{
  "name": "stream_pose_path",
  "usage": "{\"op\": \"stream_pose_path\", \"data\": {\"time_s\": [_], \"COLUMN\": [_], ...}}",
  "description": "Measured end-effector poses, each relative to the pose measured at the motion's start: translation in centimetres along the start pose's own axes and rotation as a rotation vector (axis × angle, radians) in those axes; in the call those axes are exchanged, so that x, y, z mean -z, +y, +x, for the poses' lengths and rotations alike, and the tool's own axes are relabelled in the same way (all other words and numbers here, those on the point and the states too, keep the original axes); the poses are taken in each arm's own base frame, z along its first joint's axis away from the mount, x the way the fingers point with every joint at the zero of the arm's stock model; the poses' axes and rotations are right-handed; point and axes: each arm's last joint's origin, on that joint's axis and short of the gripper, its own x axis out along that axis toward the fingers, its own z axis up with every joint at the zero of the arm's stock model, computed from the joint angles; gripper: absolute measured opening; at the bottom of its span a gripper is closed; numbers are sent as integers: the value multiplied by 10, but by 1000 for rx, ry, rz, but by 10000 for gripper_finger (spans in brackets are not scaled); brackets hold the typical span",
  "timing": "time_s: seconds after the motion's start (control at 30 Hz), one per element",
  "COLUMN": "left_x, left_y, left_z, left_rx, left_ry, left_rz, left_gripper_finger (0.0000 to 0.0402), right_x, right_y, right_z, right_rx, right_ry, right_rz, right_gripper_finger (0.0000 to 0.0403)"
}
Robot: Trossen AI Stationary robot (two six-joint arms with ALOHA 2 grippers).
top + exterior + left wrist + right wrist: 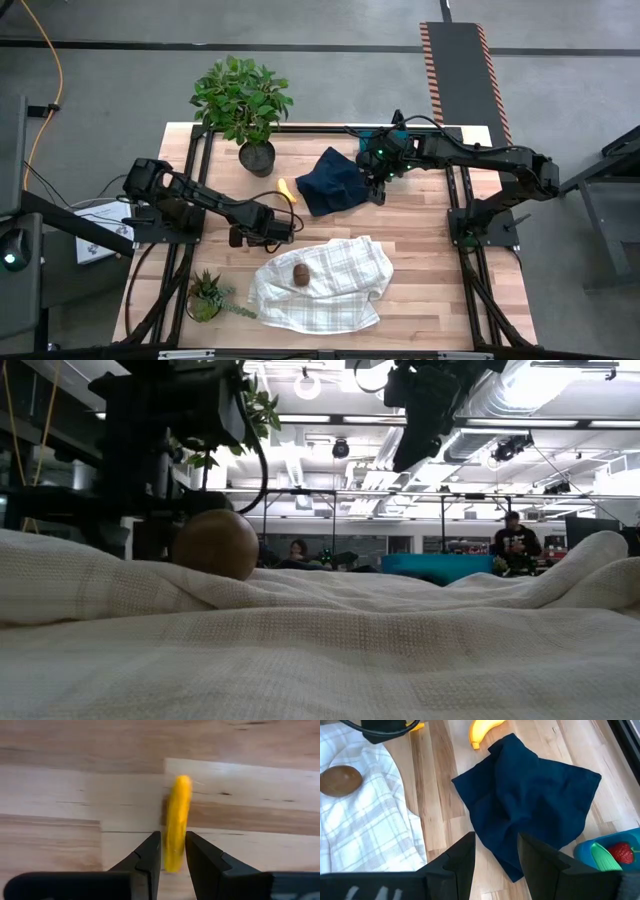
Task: Pick and placing Produce into tupperware
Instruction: Put the yellow corn into the blue bin
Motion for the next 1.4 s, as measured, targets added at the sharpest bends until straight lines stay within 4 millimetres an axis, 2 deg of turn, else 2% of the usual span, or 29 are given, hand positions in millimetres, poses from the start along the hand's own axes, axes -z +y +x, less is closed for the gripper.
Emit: {"op": "stream_pose_path", "data": {"time_s": [1.4], "left_x": [0], "left_y": [0], "left_z": [-1], "left_rx": [8], "left_ry": [2], "left_rz": [3], "left_gripper_finger": [78], "right_x": [0], "right_y": [0], "right_z": [0], "right_rx": [0], "right_ry": [5], "right_rz": [-2], "right_gripper_finger": [139]}}
